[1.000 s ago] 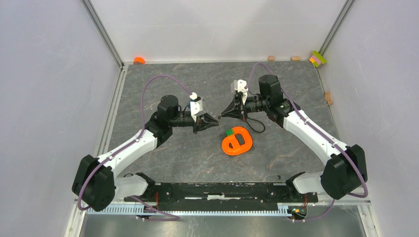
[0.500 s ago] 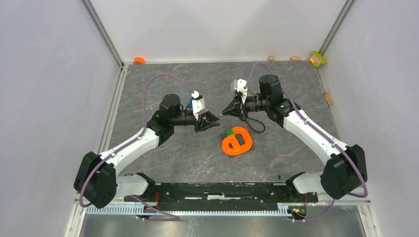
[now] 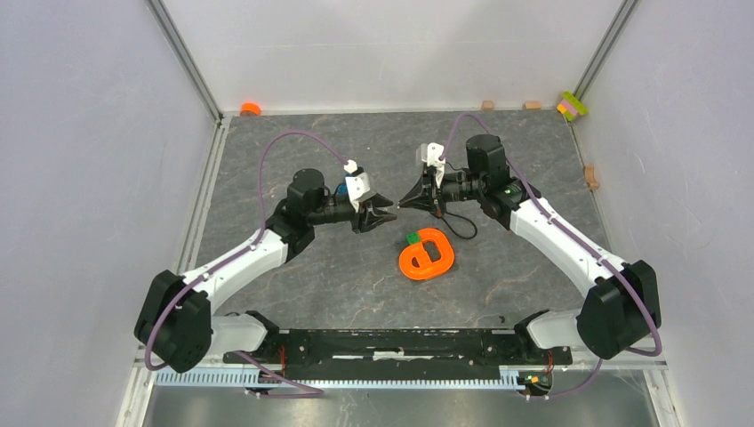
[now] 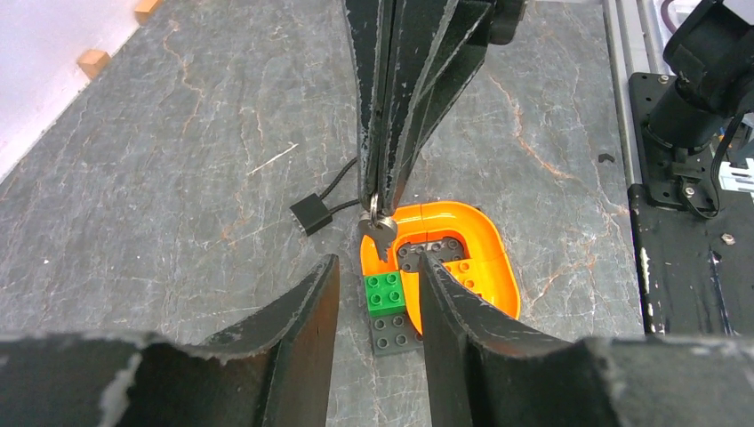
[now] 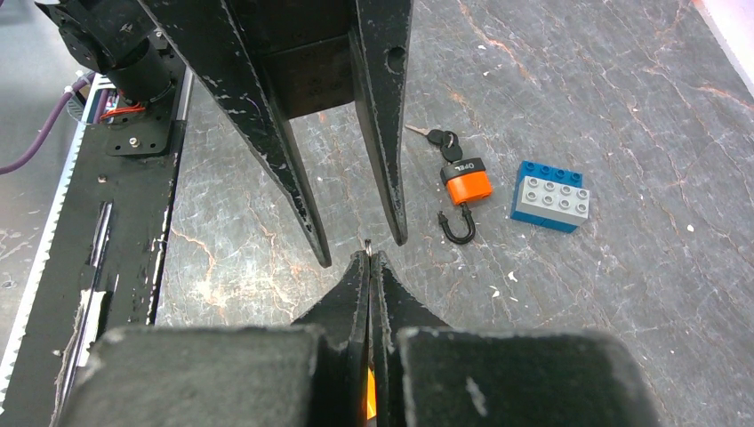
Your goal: Unlock with the key
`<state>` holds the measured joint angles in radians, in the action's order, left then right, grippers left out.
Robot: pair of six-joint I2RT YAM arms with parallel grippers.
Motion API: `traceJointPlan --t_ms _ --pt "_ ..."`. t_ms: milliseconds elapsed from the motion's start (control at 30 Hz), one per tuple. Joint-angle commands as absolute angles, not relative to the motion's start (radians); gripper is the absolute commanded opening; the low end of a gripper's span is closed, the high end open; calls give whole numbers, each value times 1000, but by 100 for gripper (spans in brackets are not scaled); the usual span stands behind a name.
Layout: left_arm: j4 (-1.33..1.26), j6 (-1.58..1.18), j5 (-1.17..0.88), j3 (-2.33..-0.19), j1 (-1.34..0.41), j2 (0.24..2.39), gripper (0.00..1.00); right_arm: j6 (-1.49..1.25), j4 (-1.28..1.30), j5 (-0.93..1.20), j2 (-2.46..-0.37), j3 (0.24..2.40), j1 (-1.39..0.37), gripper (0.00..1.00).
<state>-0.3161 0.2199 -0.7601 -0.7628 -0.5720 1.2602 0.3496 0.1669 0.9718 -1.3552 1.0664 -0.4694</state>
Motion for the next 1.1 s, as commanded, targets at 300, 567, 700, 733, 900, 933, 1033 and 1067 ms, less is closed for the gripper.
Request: traceJointPlan --t_ms 300,567,700,733,900,933,1033,1067 --pt "-385 181 -801 -802 -580 1305 36 354 131 994 -1340 1074 -471 0" --pt "-386 173 -834 -806 -588 1317 29 356 130 991 -1346 1073 -471 0" --pt "-386 172 -835 -806 -590 1317 24 357 131 988 -1346 1073 -471 0" --pt "-386 173 -834 -806 -589 1315 22 358 130 988 -1345 1073 -470 0" --pt "-385 187 -822 -794 -589 1304 15 367 138 982 -1343 1073 -471 0" --pt "-384 190 -821 -792 -589 1303 14 367 138 982 -1342 1073 -471 0" --pt "-386 186 -818 -794 -589 1304 11 367 139 982 -1343 1072 -471 0" --pt "-386 186 -818 -793 -589 1302 9 368 140 981 -1343 1073 -471 0"
